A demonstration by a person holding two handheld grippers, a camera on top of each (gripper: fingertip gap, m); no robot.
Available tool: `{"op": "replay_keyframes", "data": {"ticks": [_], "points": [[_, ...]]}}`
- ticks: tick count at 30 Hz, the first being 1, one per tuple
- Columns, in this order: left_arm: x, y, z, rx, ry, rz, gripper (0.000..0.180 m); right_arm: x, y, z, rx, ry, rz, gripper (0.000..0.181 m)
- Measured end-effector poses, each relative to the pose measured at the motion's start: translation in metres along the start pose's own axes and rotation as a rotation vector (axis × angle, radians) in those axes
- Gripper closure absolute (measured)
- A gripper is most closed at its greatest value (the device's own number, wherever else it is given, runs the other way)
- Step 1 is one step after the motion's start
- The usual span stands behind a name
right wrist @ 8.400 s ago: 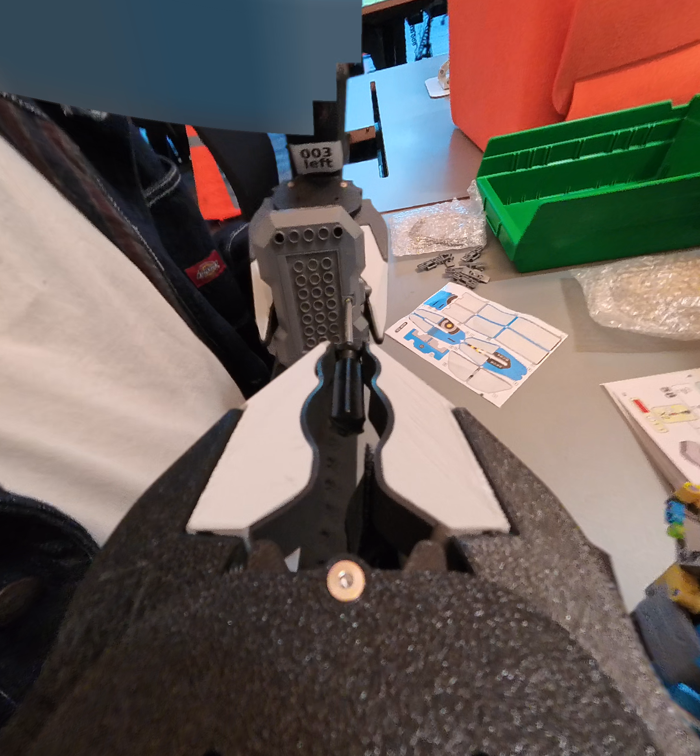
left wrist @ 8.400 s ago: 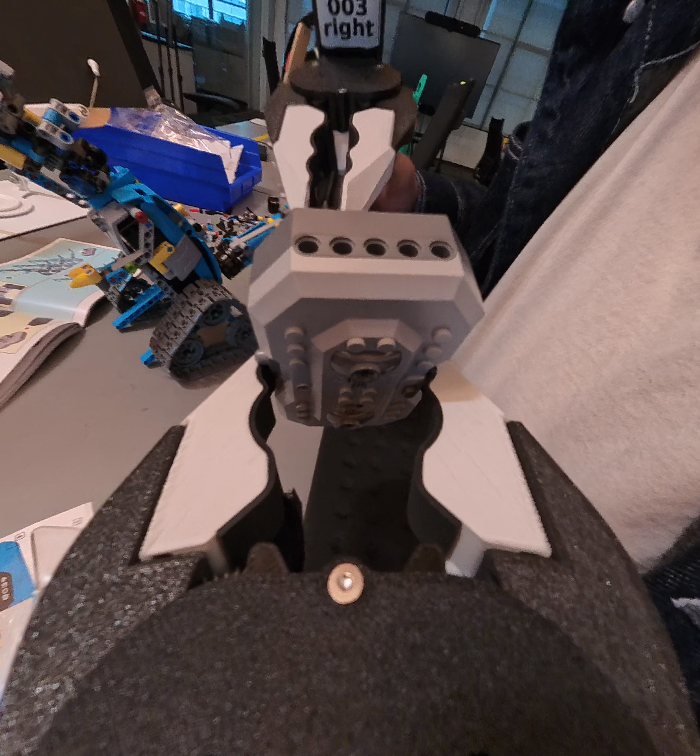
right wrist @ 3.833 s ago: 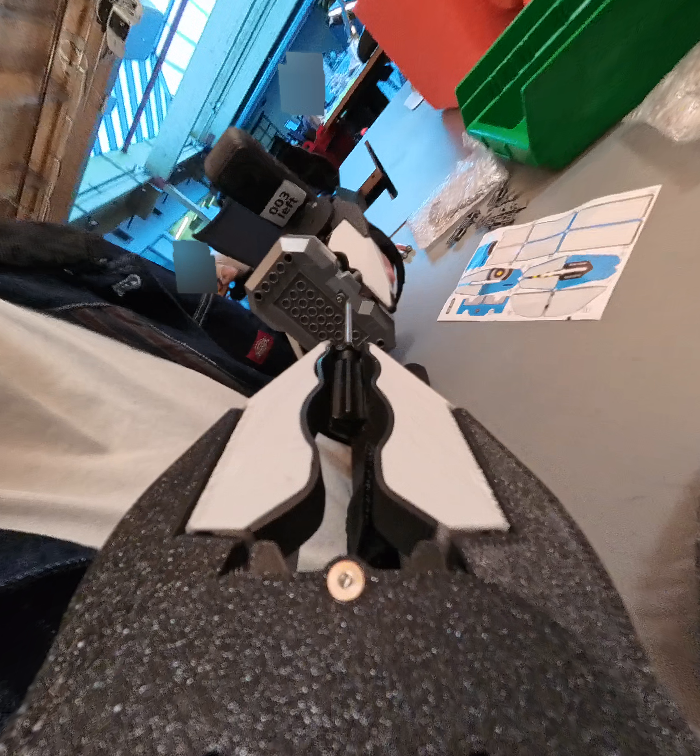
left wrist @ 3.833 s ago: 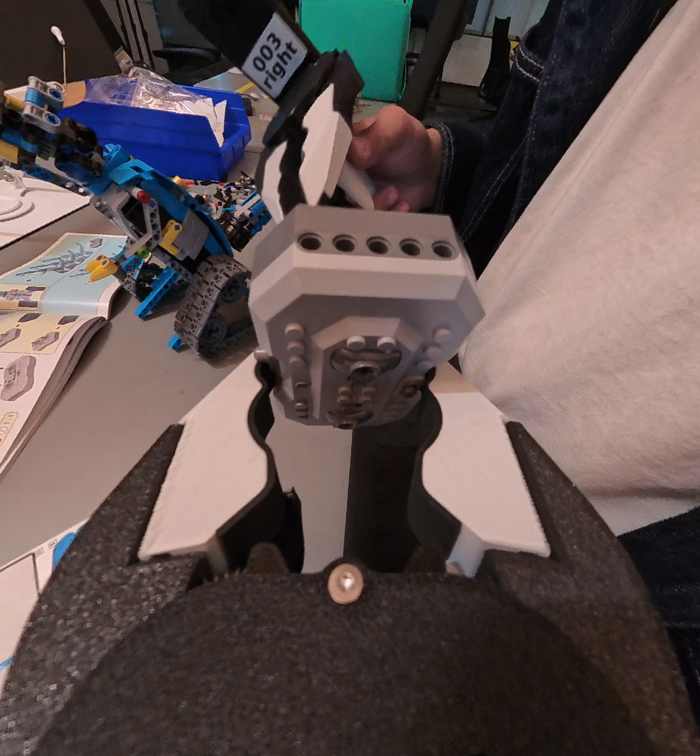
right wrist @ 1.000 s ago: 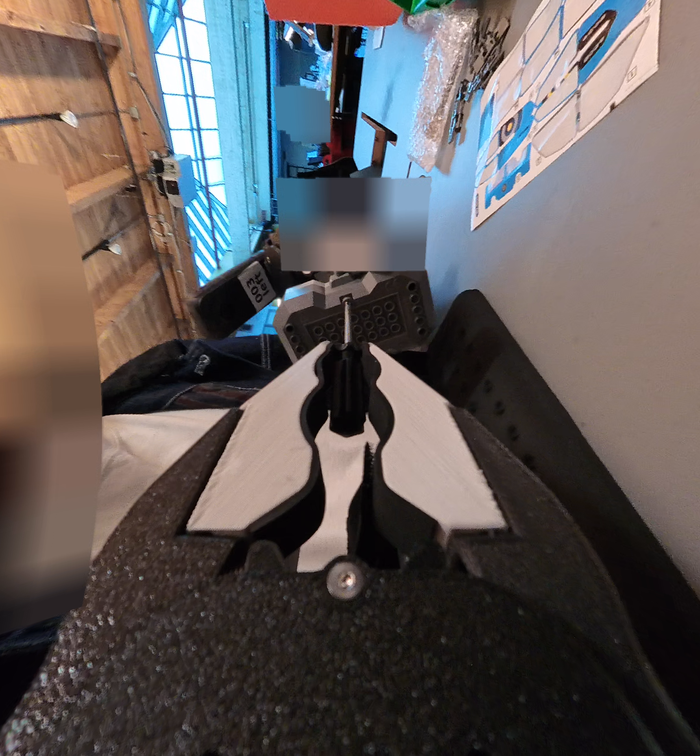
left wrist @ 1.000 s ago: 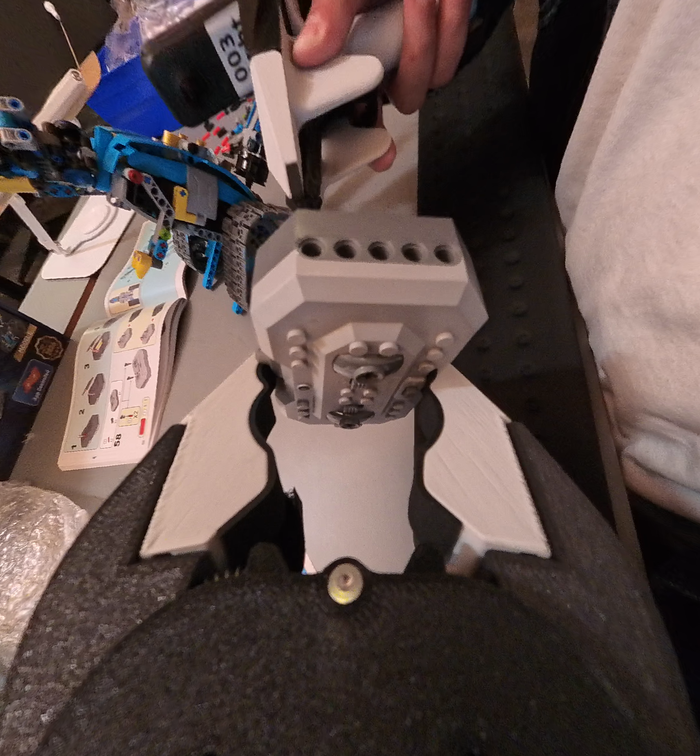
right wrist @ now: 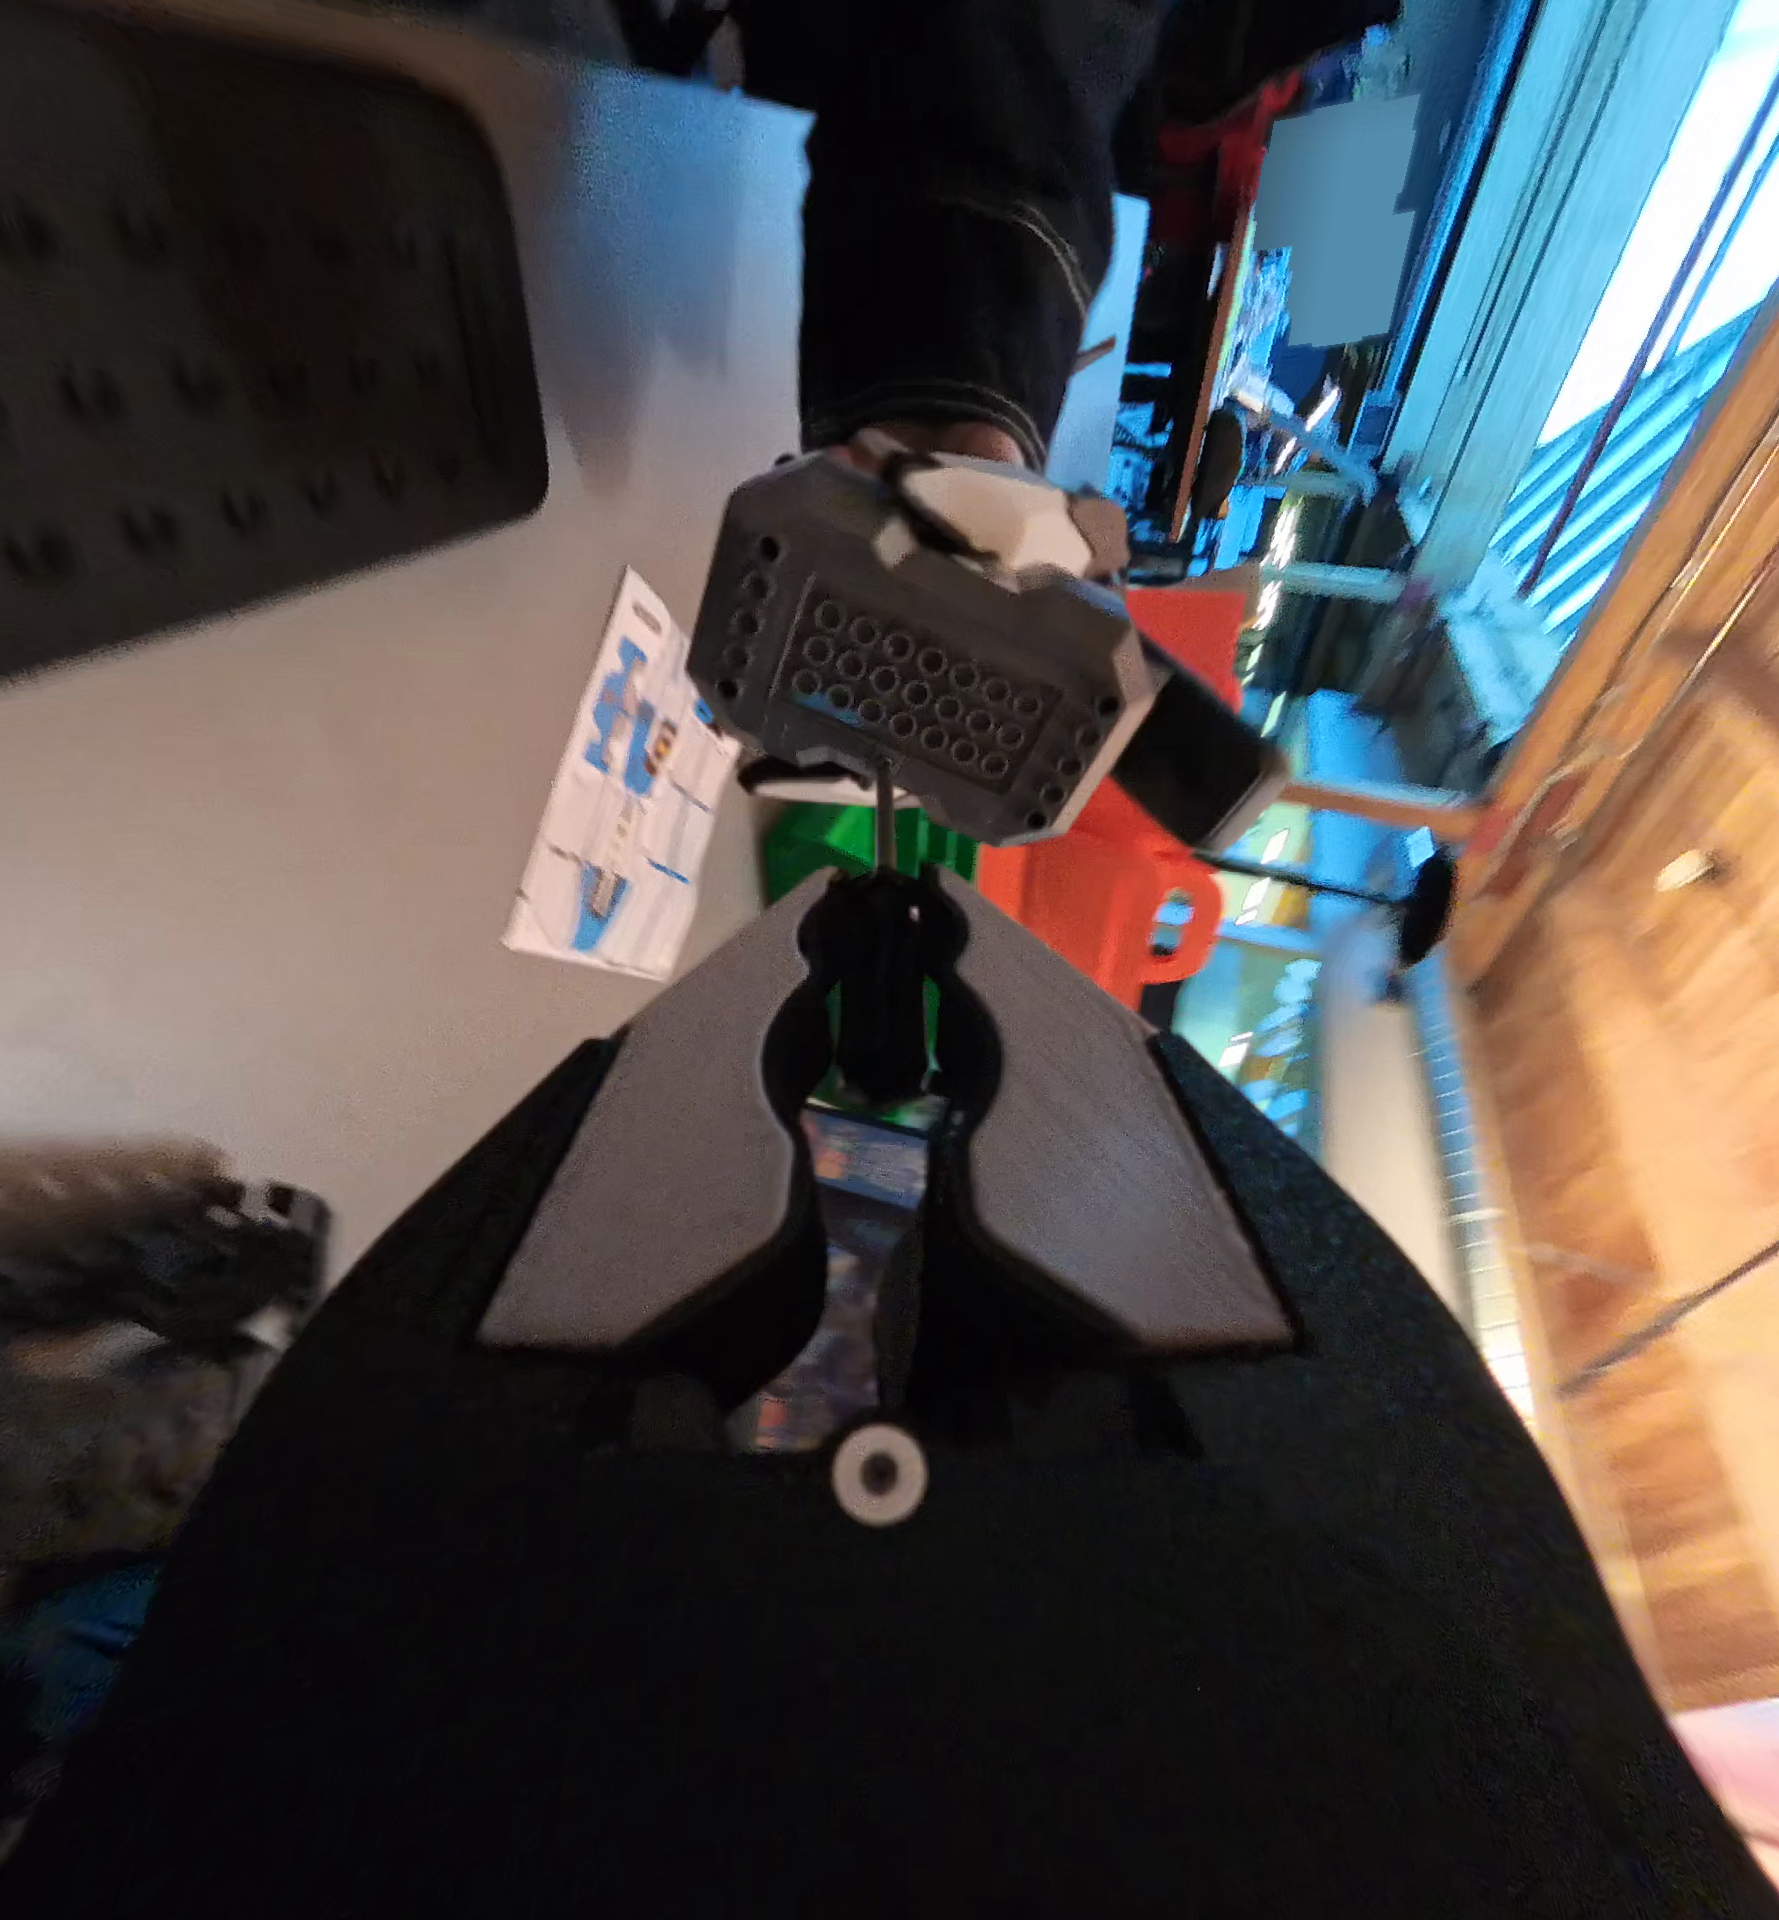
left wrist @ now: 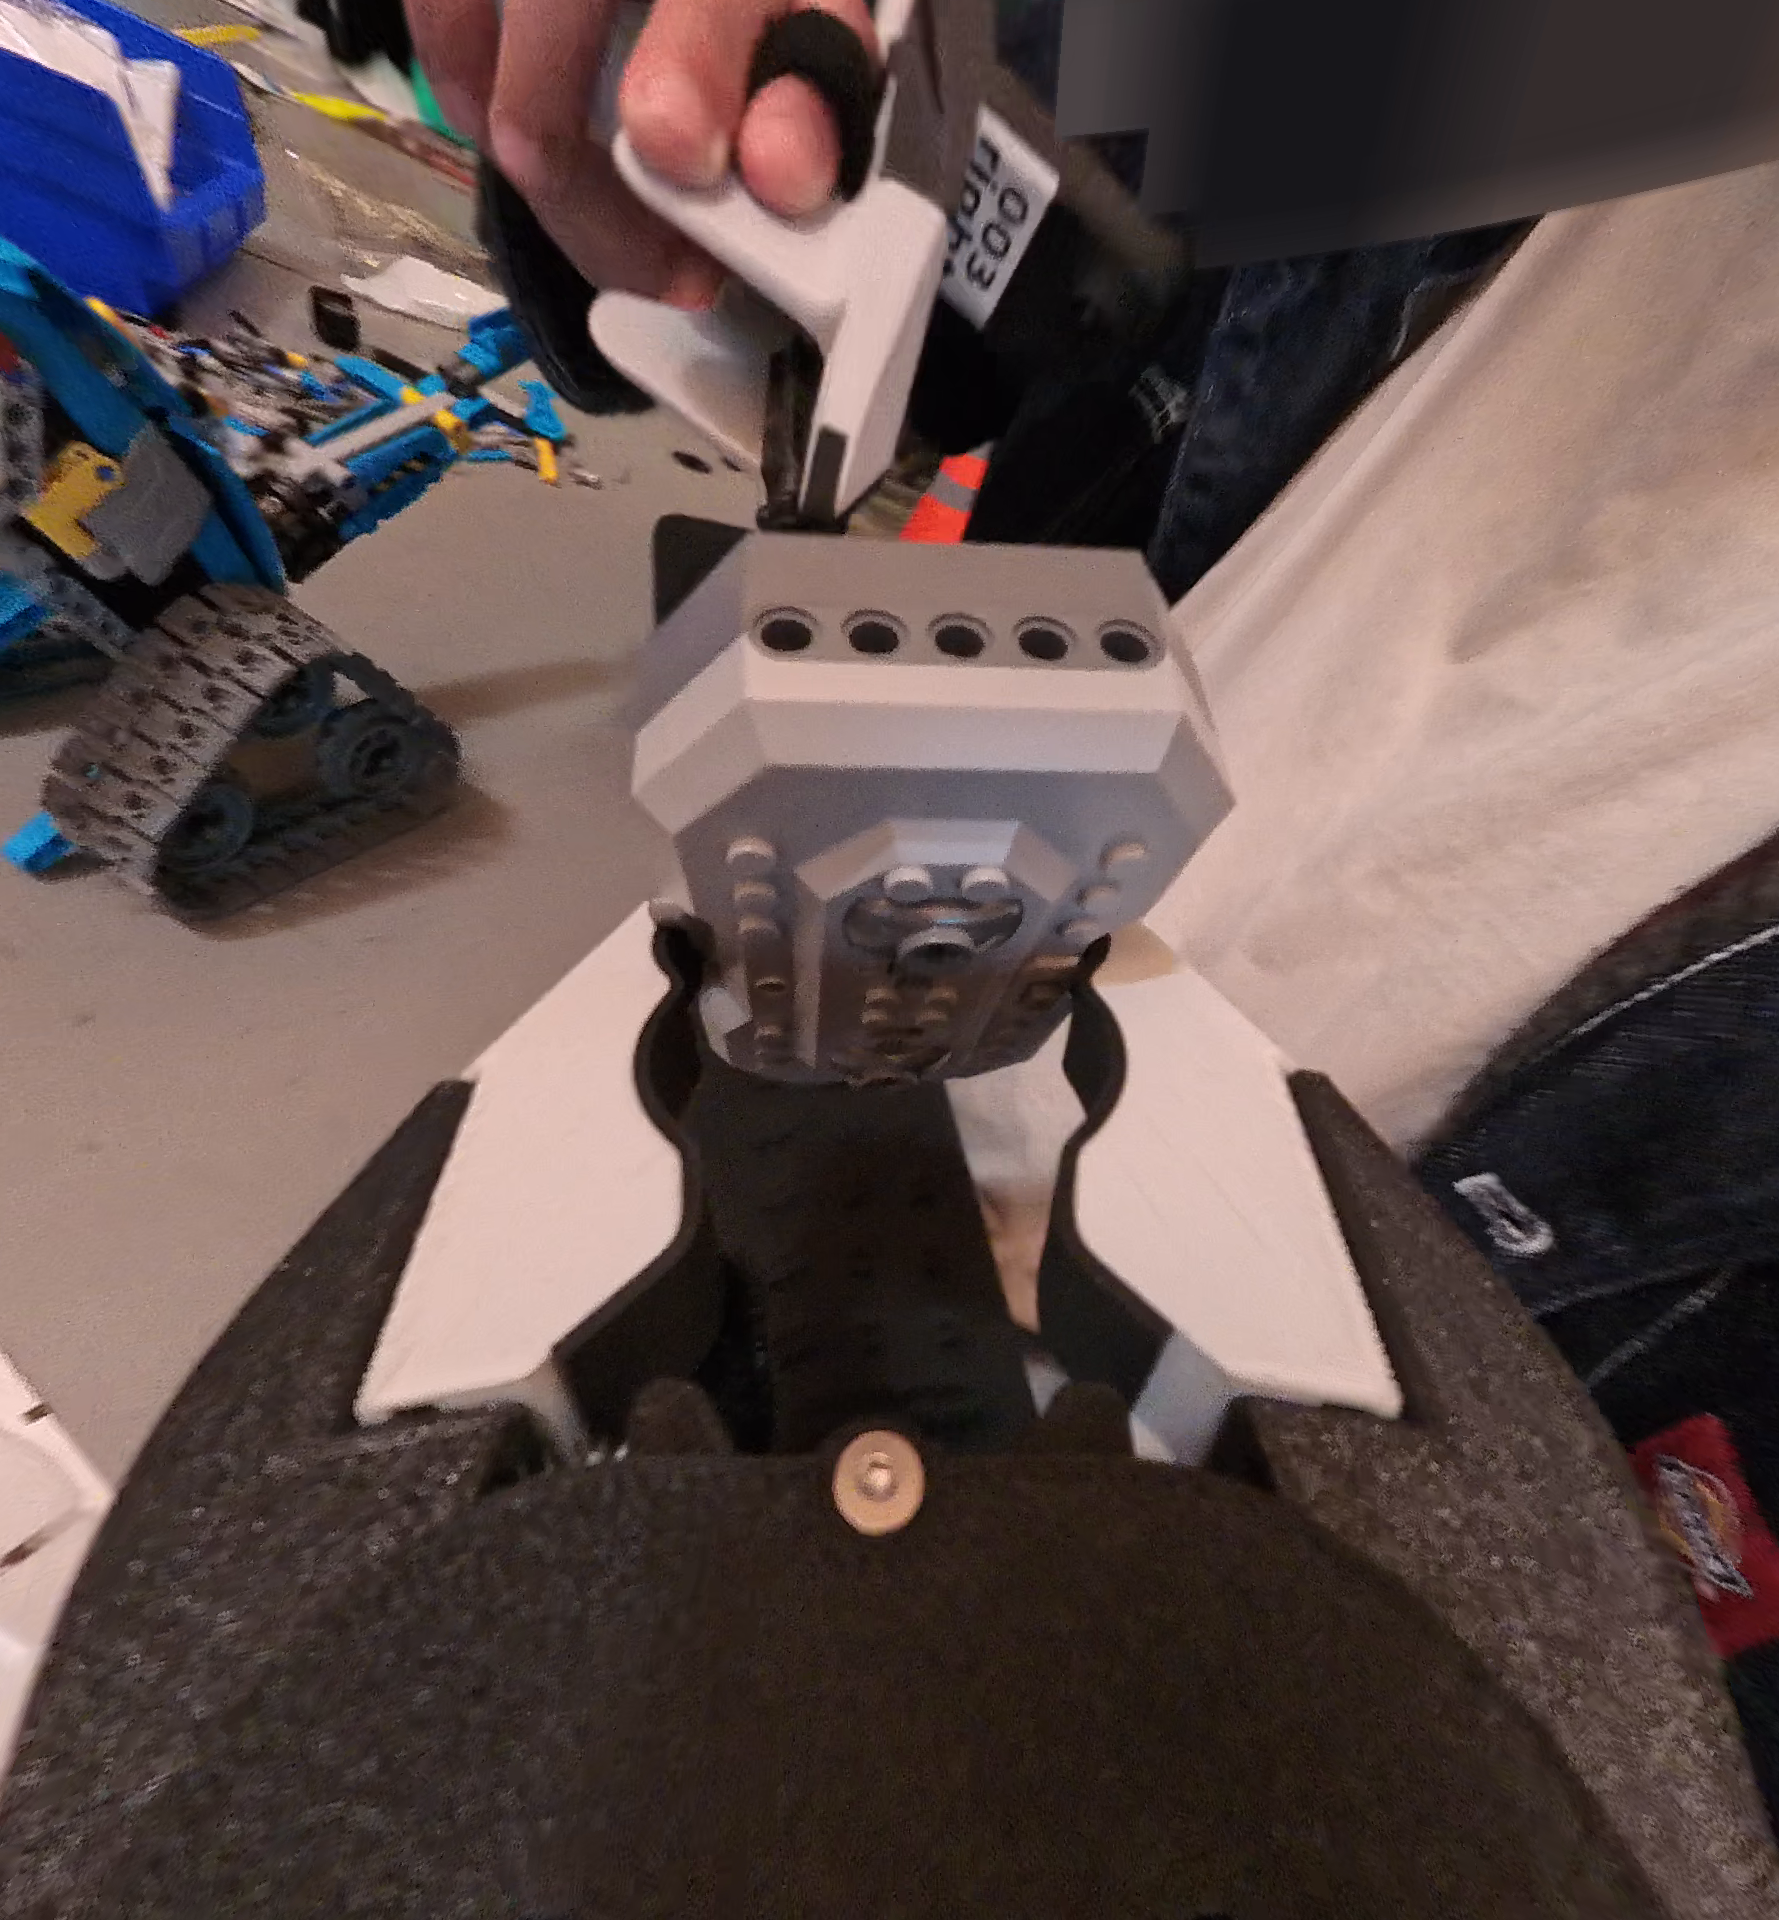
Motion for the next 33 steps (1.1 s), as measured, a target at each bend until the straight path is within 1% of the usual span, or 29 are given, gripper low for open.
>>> {"op": "replay_keyframes", "data": {"ticks": [3, 5, 8, 10, 11, 13, 14, 15, 17, 19, 21, 23, 25, 26, 27, 28, 29, 31, 33], "points": [[-0.002, 0.003, 0.004, 0.033, -0.093, 0.105, 0.111, 0.0, 0.001, -0.001, -0.035, -0.033, 0.347, 0.17], [-0.002, 0.004, 0.004, 0.063, -0.156, 0.19, 0.112, -0.002, 0.002, -0.001, -0.031, -0.025, 0.458, 0.17], [0.001, 0.006, 0.001, 0.105, -0.187, 0.211, 0.111, 0.002, 0.001, 0.003, -0.01, 0.002, 0.467, 0.17], [0.0, 0.01, 0.002, 0.142, -0.166, 0.182, 0.111, 0.007, 0.001, 0.005, -0.03, -0.02, 0.457, 0.17], [-0.002, 0.012, 0.003, 0.154, -0.142, 0.159, 0.111, 0.009, 0.001, 0.006, -0.046, -0.03, 0.402, 0.17], [-0.01, 0.009, 0.004, 0.132, -0.037, 0.094, 0.111, 0.014, -0.001, 0.01, -0.073, -0.058, 0.284, 0.17], [-0.015, 0.007, 0.004, 0.116, 0.034, 0.049, 0.111, 0.018, -0.005, 0.012, -0.1, -0.079, 0.179, 0.17], [-0.021, 0.005, 0.005, 0.093, 0.123, -0.006, 0.111, 0.021, -0.01, 0.015, -0.123, -0.083, 0.018, 0.17], [-0.03, 0.0, 0.006, 0.022, 0.297, -0.138, 0.111, 0.025, -0.02, 0.021, -0.126, -0.097, -0.422, 0.17], [-0.04, -0.006, 0.009, -0.064, 0.478, -0.274, 0.111, 0.022, -0.033, 0.023, -0.097, -0.075, -0.933, 0.17], [-0.044, -0.011, 0.011, -0.129, 0.588, -0.37, 0.11, 0.017, -0.041, 0.022, 0.012, -0.041, -1.442, 0.17], [-0.045, -0.014, 0.012, -0.172, 0.651, -0.438, 0.11, 0.006, -0.044, 0.02, 0.156, 0.057, -1.939, 0.17], [-0.042, -0.017, 0.01, -0.212, 0.677, -0.495, 0.11, -0.006, -0.045, 0.018, 0.33, 0.181, -2.334, 0.17], [-0.041, -0.018, 0.008, -0.237, 0.682, -0.521, 0.11, -0.013, -0.049, 0.016, 0.373, 0.176, -2.485, 0.17], [-0.04, -0.019, 0.006, -0.262, 0.69, -0.554, 0.11, -0.025, -0.049, 0.012, 0.376, 0.232, -2.614, 0.17], [-0.038, -0.02, 0.003, -0.287, 0.689, -0.585, 0.11, -0.031, -0.046, 0.01, 0.418, 0.286, -2.692, 0.169], [-0.036, -0.022, 0.001, -0.31, 0.68, -0.607, 0.11, -0.038, -0.047, 0.008, 0.43, 0.294, -2.76, 0.169], [-0.034, -0.026, -0.004, -0.35, 0.668, -0.646, 0.11, -0.046, -0.043, 0.004, 0.437, 0.351, -2.823, 0.17], [-0.032, -0.028, -0.007, -0.374, 0.652, -0.666, 0.11, -0.048, -0.042, 0.002, 0.433, 0.359, -2.854, 0.17]]}}
Point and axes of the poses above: each gripper's, where its closed fingertips meet, z back along the fingers, y out of its top, x = y × z across the jaws, the point moved 3 cm from there along z, back along the fingers, and after that the axes turned 13 degrees about -z, right-handed, at the moved point
